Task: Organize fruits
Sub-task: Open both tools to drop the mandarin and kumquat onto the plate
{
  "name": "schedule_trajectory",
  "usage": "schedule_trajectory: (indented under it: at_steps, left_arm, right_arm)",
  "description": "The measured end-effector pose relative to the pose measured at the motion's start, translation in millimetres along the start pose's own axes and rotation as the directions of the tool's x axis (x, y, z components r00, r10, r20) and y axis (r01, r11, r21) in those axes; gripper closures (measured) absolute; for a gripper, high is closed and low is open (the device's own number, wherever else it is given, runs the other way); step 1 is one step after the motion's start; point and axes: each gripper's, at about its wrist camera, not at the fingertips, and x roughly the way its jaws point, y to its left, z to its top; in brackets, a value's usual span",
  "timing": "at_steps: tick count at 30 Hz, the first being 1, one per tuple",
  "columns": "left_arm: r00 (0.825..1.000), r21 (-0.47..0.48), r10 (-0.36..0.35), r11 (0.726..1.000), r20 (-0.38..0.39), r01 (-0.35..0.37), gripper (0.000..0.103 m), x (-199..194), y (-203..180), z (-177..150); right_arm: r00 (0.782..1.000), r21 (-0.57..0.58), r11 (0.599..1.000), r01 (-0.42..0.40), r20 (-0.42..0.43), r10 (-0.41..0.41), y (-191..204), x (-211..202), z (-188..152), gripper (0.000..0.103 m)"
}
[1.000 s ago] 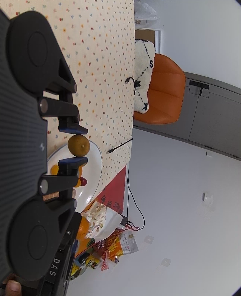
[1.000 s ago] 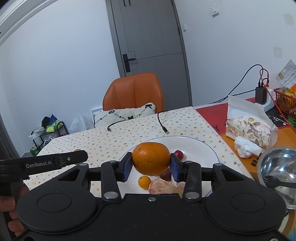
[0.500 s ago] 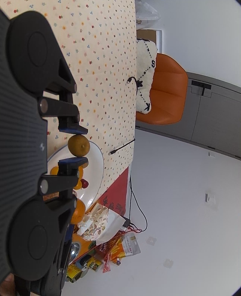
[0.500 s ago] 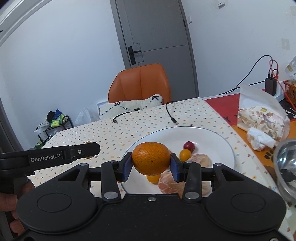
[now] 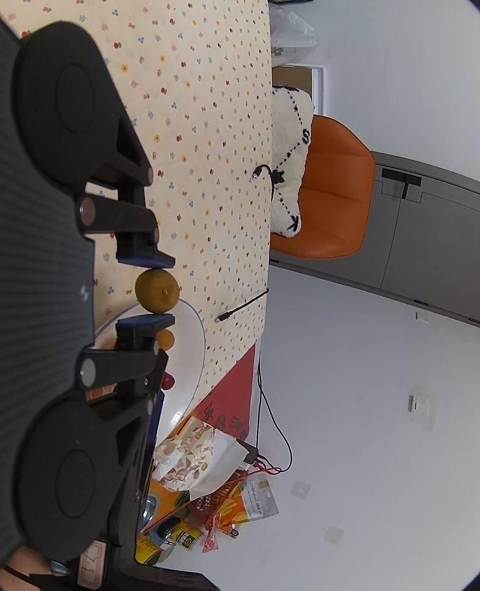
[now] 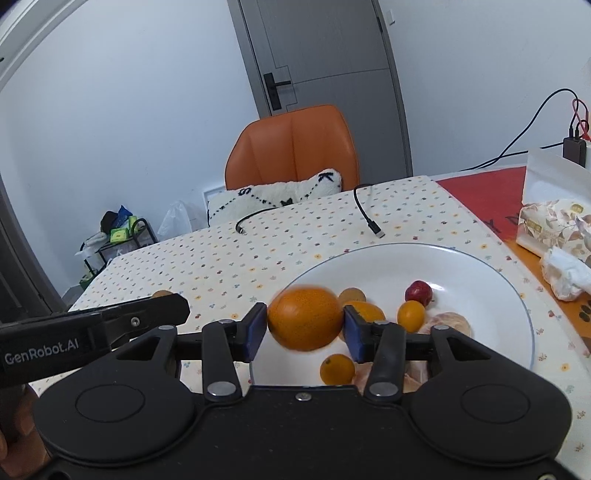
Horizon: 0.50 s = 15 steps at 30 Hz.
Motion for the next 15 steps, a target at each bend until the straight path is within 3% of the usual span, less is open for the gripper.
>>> schedule_trajectory:
  at_steps: [15]
  left_arm:
    - [0.998, 0.024, -0.064, 0.998, -0.019, 0.064, 0.079, 2.9, -19.4, -2.3]
  right_arm:
    - [0.998, 0.074, 0.996, 0.041, 0.051, -0.045, -26.3, -46.5, -5.6, 0.043]
